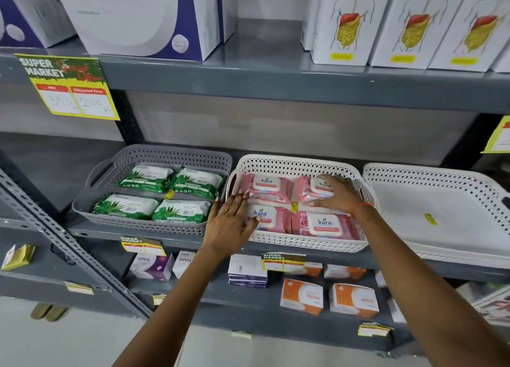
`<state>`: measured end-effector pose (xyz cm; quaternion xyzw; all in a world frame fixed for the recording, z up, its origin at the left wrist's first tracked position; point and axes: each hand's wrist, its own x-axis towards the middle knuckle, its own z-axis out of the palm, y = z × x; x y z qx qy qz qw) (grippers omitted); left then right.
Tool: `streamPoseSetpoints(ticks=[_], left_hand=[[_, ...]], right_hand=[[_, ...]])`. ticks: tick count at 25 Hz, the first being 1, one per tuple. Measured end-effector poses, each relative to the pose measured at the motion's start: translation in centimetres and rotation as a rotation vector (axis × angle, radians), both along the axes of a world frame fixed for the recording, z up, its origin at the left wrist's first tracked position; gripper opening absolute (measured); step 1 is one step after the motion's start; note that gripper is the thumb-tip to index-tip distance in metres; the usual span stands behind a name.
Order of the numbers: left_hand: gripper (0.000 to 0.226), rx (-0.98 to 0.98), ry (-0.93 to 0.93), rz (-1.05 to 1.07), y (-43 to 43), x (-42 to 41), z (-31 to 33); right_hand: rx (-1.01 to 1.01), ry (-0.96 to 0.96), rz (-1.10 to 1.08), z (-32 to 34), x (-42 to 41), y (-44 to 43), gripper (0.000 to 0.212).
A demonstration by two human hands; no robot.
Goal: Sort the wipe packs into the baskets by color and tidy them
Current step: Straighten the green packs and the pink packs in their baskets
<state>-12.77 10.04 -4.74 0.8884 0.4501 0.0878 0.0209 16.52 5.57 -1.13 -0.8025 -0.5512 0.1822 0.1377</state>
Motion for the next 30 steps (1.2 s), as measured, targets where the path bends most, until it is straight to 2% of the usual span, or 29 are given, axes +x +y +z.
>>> streamPoseSetpoints(ticks=[8, 10, 12, 15, 21, 28, 30], left_hand=[[0.087, -0.016, 0.02, 0.009, -0.3, 0.1, 0.5], [0.082, -0.064, 0.058, 0.039, -0.4, 0.4, 1.1], [0.071, -0.099, 0.098, 0.034, 0.2, 2.0, 1.8], [0.061, -0.118, 0.12, -0.069, 2.1, 6.3, 2.6], [0.064, -0.294, 0.28, -0.046, 5.2, 9.5, 0.4], [0.065, -0.355, 0.244, 0.016, 4.0, 9.8, 1.4], [0.063, -0.301, 0.176, 0.013, 4.4, 8.4, 1.9]], right_hand=[[-0.111, -0.093, 0.101, -1.3, 1.2, 0.8, 0.083], [-0.155, -0.153, 0.099, -0.9, 0.9, 0.9, 0.089], [-0.108, -0.171, 0.057, -0.8, -0.5, 0.7, 0.093], [-0.037, -0.239, 0.034, -1.6, -3.4, 0.1, 0.08], [-0.175, -0.287, -0.022, -3.7, -4.7, 0.4, 0.067], [-0.259, -0.323, -0.015, -2.8, -4.8, 0.4, 0.065], [-0.159, -0.29, -0.066, -1.4, -6.9, 1.4, 0.06]])
